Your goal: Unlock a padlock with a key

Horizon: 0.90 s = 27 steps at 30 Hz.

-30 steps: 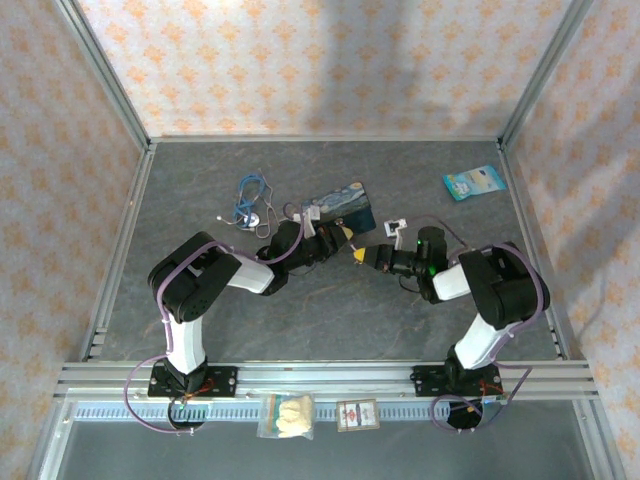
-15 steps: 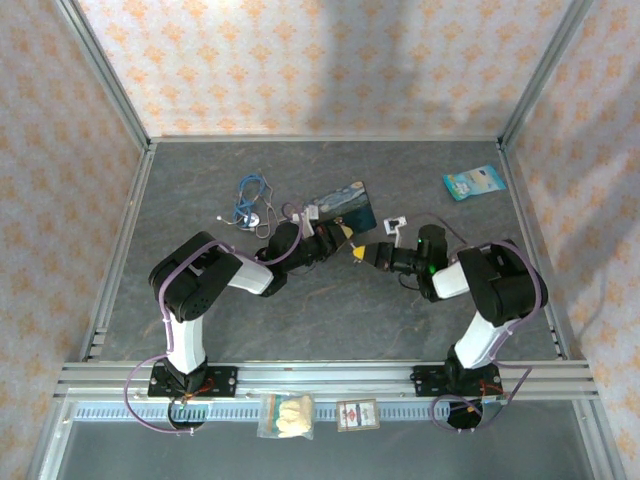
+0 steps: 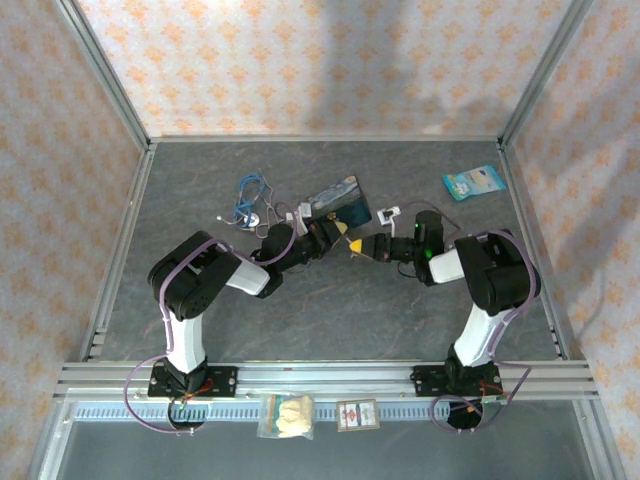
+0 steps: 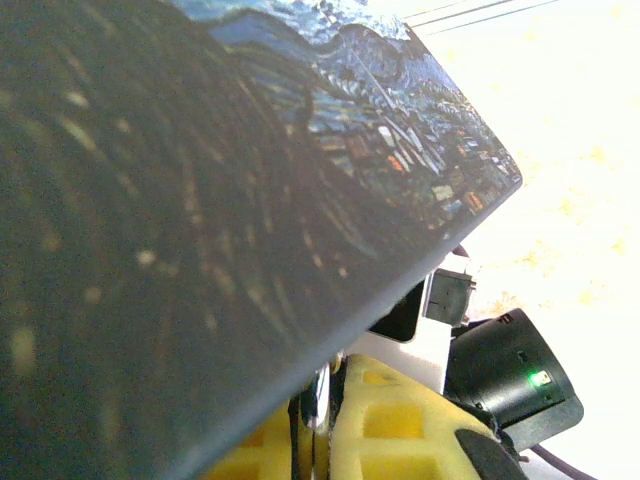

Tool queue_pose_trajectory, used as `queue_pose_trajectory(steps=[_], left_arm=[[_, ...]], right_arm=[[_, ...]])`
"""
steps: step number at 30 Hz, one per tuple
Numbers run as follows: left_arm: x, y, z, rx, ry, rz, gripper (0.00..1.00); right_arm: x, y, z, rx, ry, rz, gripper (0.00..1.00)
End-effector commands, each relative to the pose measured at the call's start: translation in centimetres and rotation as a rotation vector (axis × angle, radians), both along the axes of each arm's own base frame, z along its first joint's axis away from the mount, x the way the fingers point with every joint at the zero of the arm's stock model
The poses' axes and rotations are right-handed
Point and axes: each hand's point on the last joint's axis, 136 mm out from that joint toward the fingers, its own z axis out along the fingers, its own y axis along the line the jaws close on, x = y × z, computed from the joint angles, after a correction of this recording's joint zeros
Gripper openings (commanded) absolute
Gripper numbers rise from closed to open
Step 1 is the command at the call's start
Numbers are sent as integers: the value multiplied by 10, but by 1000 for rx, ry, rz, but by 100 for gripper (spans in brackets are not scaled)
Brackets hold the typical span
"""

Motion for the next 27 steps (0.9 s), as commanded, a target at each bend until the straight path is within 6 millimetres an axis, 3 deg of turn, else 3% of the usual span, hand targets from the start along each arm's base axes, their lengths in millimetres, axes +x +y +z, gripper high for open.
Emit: queue_pose_trajectory(steps=[1, 8, 16, 27], left_arm=[[-51, -35, 49, -133, -166, -252, 0], [-55, -40, 41, -132, -169, -270, 0], [-57, -46, 37, -95, -173, -278, 0], [-65, -54, 50, -157, -133, -307, 0]], right_arm=[[26, -1, 2, -15, -12, -79, 0], [31, 1, 6, 23, 64, -79, 0], [36, 1, 31, 92, 52, -101, 0], [39, 2, 29, 74, -57, -84, 0]])
